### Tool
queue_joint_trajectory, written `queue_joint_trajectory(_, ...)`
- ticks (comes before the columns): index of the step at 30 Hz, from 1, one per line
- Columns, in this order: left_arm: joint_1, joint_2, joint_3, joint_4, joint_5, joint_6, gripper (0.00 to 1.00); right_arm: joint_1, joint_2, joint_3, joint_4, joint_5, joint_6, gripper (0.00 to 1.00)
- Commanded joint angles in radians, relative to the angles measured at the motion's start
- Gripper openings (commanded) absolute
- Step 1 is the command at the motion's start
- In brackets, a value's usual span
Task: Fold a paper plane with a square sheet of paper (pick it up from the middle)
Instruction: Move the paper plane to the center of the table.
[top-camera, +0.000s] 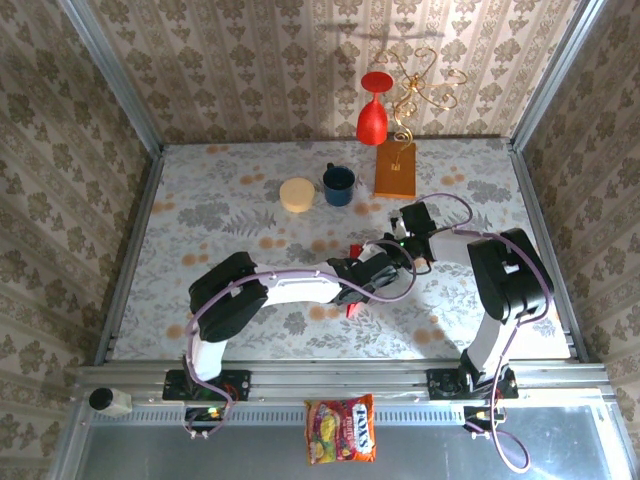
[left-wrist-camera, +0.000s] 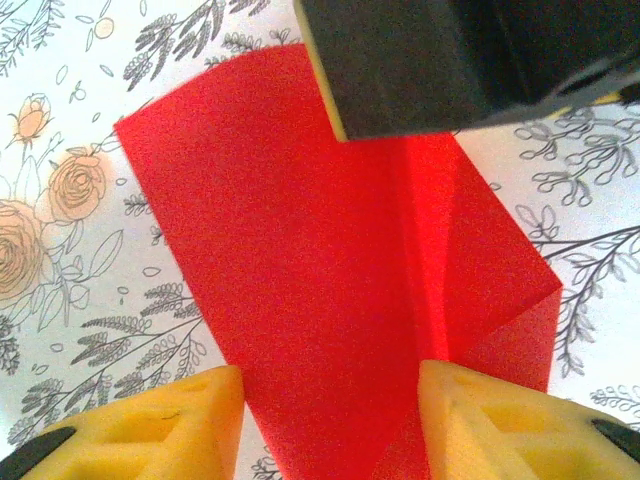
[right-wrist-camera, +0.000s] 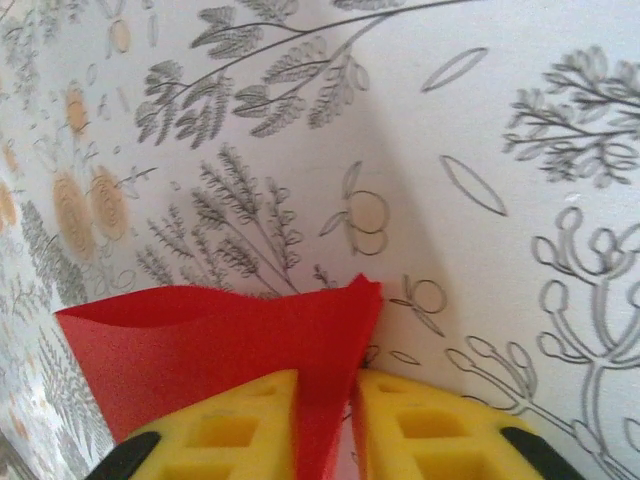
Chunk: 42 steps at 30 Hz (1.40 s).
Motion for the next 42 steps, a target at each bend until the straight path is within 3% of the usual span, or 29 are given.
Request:
queue_joint_trajectory(1, -0.004, -0.069, -0.003, 0.035, 0.038, 0.014, 0.51, 0.013, 0.053, -0.031, -0.018, 0.020, -0.001, 0.18)
queue_joint_trajectory(18, 0.007, -0.221, -0.241, 0.090, 0.027, -0.106, 0.53, 0.006, 0.086, -0.059, 0.025, 0.027, 0.006, 0.14)
queue_joint_trajectory(32, -0.008, -0.174, -0.242, 0.113, 0.065, -0.104, 0.51, 0.006, 0.108, -0.062, 0.039, 0.021, 0.009, 0.14)
queue_joint_trajectory(42, -0.022, -0.085, -0.205, 0.059, 0.019, -0.086, 0.46, 0.005, 0.108, -0.064, 0.041, 0.015, 0.011, 0.15)
